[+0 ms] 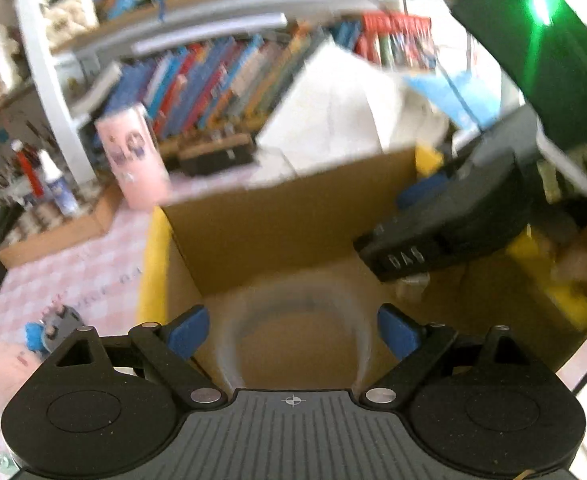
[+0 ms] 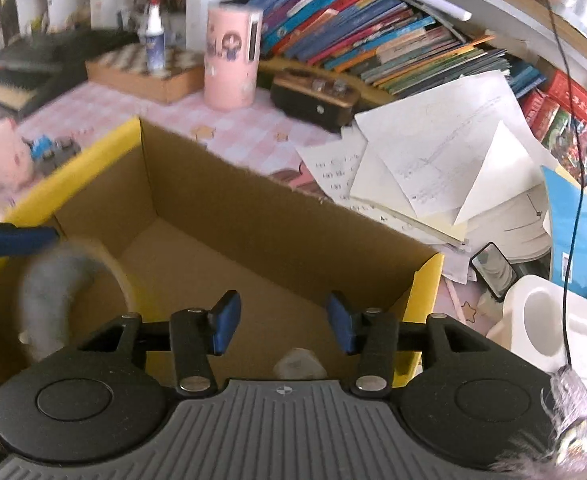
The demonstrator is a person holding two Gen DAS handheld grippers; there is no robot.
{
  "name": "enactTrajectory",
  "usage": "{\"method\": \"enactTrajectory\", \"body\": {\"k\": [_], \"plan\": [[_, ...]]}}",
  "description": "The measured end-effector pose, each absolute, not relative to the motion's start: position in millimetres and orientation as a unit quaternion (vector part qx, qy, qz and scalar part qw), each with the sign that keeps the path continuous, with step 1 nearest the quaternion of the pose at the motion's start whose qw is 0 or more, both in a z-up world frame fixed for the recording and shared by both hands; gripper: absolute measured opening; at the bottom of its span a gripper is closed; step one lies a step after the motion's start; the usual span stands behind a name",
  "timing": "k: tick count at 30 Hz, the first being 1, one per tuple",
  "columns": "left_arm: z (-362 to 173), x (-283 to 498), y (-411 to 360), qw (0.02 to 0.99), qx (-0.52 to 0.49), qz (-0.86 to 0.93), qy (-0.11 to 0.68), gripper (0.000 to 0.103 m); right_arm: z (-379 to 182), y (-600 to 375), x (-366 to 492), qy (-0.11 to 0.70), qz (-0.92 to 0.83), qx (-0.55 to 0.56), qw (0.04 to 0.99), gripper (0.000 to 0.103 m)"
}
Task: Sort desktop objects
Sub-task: 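Release the tape roll into the yellow box with the left tool while the right tool drops the plug in, then withdraw both open tools from the box back over the table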
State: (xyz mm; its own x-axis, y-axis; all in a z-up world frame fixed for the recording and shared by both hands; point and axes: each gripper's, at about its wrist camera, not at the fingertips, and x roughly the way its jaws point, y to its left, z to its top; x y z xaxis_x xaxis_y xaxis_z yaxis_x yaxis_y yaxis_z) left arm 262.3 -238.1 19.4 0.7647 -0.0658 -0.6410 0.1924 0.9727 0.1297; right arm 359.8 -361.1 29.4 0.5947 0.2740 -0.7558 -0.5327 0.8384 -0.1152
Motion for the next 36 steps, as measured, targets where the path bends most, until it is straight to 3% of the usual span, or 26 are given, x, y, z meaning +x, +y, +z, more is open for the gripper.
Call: {"method": "enactTrajectory", "body": {"k": [6, 8, 10, 14, 18, 36], "plan": [[52, 243, -222, 0.958, 0.066, -0.054, 0.275, 0.094, 59, -373, 334, 0.331, 0.216, -0.136, 0.908, 0.051], [60, 235, -217, 0.963, 0.056, -0.050, 0.258, 0.094, 69, -377, 322, 0.310, 0.207, -0.123, 0.920, 0.057], [67, 226, -211, 0.967, 0.043, -0.046, 0.245, 0.094, 76, -380, 309, 0.293, 0.198, -0.114, 0.928, 0.071], [75, 210, -199, 0.973, 0.029, -0.040, 0.227, 0.095, 85, -380, 287, 0.271, 0.176, -0.110, 0.940, 0.072], [77, 193, -182, 0.977, 0.008, -0.023, 0.213, 0.095, 92, -381, 261, 0.236, 0.144, -0.088, 0.957, 0.079], [56, 125, -93, 0.974, -0.035, 0.013, 0.222, 0.095, 62, -345, 154, 0.232, 0.020, -0.014, 0.972, 0.079]]}}
